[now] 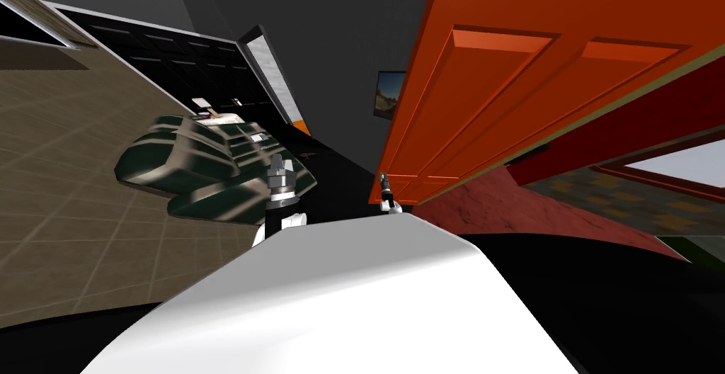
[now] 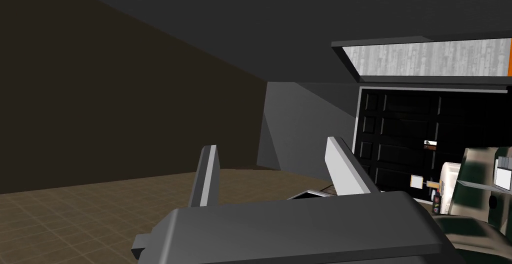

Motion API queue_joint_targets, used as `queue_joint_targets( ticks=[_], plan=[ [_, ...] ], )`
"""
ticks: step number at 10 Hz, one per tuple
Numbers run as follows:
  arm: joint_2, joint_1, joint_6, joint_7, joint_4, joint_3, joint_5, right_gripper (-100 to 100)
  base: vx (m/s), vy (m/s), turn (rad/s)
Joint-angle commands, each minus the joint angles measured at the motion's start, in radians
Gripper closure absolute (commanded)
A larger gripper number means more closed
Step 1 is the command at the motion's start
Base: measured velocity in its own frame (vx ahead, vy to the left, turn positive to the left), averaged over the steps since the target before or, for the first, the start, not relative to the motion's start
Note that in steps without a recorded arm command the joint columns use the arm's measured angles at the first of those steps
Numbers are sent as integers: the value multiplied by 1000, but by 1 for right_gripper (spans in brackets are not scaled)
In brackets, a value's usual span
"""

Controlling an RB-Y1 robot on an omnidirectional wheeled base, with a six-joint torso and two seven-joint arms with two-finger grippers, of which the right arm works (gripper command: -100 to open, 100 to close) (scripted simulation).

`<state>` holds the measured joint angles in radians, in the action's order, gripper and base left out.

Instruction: Push the door open

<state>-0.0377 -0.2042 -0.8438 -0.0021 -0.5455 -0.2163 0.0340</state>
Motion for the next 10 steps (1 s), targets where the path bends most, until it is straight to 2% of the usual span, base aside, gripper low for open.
queue_joint_targets(
  ticks=[1,2,7,8,10],
  plan=[
    [0,0,0,0,0,0,0,-100,103,-14,0],
    [0,0,0,0,0,0,0,100,-21,8,-3],
    [0,0,0,0,0,0,0,100,-19,2,2],
    [-11,1,6,5,2,-15,-10,100,116,36,-43],
    [-19,0,9,10,2,-31,-21,100,198,66,-54]
  ],
)
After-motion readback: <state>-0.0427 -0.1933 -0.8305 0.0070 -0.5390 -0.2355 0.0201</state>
